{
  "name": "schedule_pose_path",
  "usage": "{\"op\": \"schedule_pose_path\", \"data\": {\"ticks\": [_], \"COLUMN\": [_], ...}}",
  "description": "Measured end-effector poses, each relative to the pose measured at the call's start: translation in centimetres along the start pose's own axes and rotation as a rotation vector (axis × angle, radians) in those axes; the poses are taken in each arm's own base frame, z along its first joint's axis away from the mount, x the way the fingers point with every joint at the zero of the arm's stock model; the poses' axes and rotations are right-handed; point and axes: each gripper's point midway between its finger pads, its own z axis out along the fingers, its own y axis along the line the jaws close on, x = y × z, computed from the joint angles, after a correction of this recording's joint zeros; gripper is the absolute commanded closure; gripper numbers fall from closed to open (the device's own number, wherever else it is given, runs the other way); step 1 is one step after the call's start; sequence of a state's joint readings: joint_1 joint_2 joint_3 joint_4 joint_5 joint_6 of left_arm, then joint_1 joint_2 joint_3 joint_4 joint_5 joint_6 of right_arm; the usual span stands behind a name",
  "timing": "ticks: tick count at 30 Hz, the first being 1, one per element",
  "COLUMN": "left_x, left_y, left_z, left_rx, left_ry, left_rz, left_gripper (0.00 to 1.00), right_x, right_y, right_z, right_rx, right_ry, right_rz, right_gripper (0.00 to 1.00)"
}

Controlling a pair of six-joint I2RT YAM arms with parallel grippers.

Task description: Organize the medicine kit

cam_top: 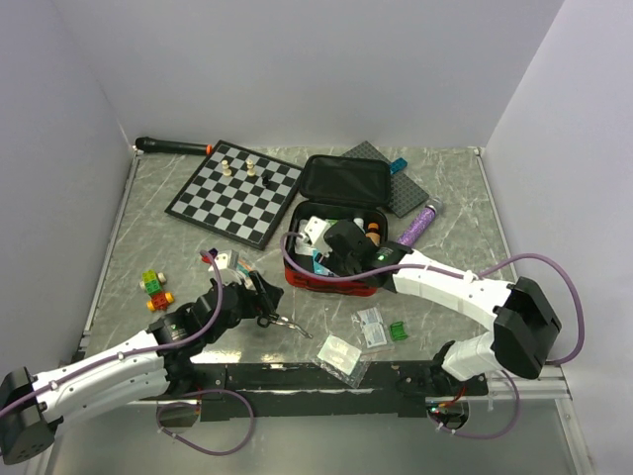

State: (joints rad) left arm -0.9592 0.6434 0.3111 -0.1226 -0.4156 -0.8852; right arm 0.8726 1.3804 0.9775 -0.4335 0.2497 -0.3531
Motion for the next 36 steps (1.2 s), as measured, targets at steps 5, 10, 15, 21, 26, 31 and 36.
{"op": "schedule_pose_path", "data": {"ticks": [5, 10, 15, 21, 26, 31, 36], "left_x": [-0.1, 0.0, 0.3, 0.7, 1.0, 1.4, 1.5], "left_y": [-0.1, 0.0, 0.2, 0.5, 0.8, 1.1, 1.1], "left_z": [0.0, 0.0, 0.2, 0.4, 0.6, 0.8, 0.8], "left_rx": [0.003, 0.001, -0.011, -0.026, -0.039, -0.055, -0.056], "left_ry": [-0.003, -0.001, 0.009, 0.022, 0.033, 0.046, 0.047], "left_rz": [-0.002, 0.000, 0.006, 0.015, 0.023, 0.032, 0.034], "left_gripper": [0.11, 0.11, 0.11, 0.11, 0.11, 0.11, 0.11], "right_x": [-0.8, -2.7, -0.9, 1.9, 2.9, 3.5, 4.1], "right_y": [-0.8, -1.1, -0.1, -0.4, -1.0, -1.1, -0.2], "right_z": [-0.2, 1.1, 3.4, 6.0, 6.8, 7.3, 7.5], "right_rx": [0.042, 0.034, 0.020, 0.078, 0.129, 0.130, 0.100], "right_ry": [-0.003, -0.003, 0.079, 0.187, 0.220, 0.239, 0.247], "right_rz": [0.101, 0.248, 0.353, 0.415, 0.453, 0.484, 0.509], "right_gripper": [0.54, 0.55, 0.59, 0.60, 0.64, 0.66, 0.68]}}
